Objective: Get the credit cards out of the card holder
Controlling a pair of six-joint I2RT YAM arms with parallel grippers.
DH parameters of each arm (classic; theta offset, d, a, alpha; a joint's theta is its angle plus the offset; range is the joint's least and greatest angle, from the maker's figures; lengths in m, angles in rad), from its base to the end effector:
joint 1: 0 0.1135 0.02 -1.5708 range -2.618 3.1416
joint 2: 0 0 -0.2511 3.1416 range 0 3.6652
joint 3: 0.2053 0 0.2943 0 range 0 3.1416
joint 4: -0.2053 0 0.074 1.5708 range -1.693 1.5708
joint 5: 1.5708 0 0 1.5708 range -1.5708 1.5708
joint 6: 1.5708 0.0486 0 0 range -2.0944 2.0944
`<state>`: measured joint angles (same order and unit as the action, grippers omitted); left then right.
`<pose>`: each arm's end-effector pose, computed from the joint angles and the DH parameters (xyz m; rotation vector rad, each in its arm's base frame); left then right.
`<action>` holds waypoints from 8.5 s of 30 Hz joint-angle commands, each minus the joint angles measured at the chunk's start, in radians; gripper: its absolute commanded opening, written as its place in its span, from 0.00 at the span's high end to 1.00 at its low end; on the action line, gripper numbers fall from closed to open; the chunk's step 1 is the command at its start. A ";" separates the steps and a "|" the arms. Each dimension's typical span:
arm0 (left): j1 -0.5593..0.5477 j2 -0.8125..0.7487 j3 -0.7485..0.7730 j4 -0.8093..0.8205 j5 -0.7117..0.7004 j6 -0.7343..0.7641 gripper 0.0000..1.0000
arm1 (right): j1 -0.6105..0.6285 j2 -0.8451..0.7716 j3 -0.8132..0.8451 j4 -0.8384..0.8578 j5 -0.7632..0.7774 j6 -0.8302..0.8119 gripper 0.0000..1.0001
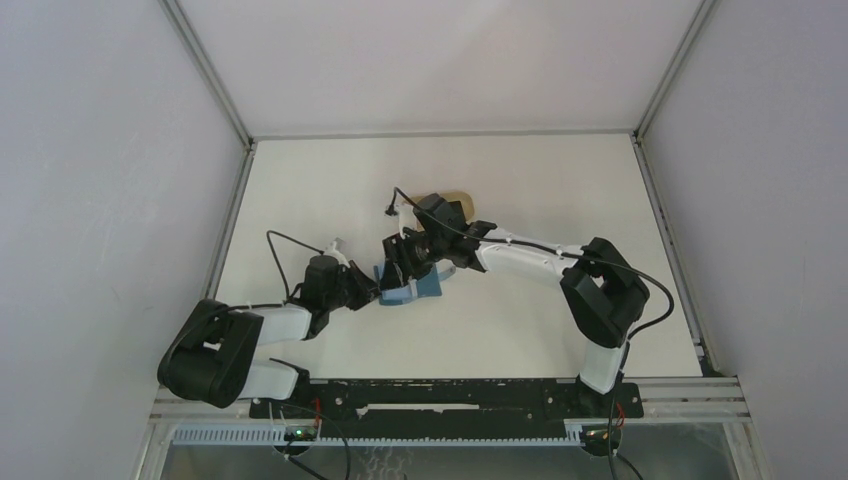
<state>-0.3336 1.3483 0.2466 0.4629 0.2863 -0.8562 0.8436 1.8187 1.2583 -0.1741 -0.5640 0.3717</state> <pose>0.2272 -0.0933 0.0566 -0.4427 2.3151 -0.9432 0.2751 0.3482 0.1775 -0.8927 2.3433 1.2225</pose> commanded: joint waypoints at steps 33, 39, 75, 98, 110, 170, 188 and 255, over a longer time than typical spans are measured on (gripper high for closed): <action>-0.007 -0.030 0.009 0.001 0.024 0.026 1.00 | 0.059 0.223 0.250 -0.230 0.424 -0.003 0.18; -0.007 -0.016 0.014 0.000 0.023 0.025 1.00 | 0.076 0.236 0.270 -0.269 0.483 -0.037 0.18; -0.007 -0.008 0.010 -0.006 -0.001 0.017 1.00 | 0.030 0.091 0.150 -0.373 0.746 -0.178 0.17; -0.007 -0.004 0.017 -0.013 -0.006 0.019 1.00 | 0.082 0.043 0.252 -0.358 0.691 -0.155 0.13; -0.007 -0.006 0.012 -0.015 -0.007 0.020 1.00 | 0.129 0.210 0.396 -0.371 0.604 -0.128 0.12; -0.007 0.016 0.020 -0.017 -0.017 0.020 1.00 | 0.020 0.048 0.081 -0.364 0.667 -0.180 0.09; -0.008 0.097 -0.007 0.034 -0.060 0.031 1.00 | -0.059 -0.060 -0.026 0.078 -0.180 0.041 0.14; -0.007 0.216 -0.021 0.102 -0.052 0.017 1.00 | -0.243 0.147 -0.265 0.597 -0.108 0.387 0.20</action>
<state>-0.3363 1.5253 0.2485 0.7170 0.2939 -0.8742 0.6212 1.9881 0.9421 0.4568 -0.7208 0.8288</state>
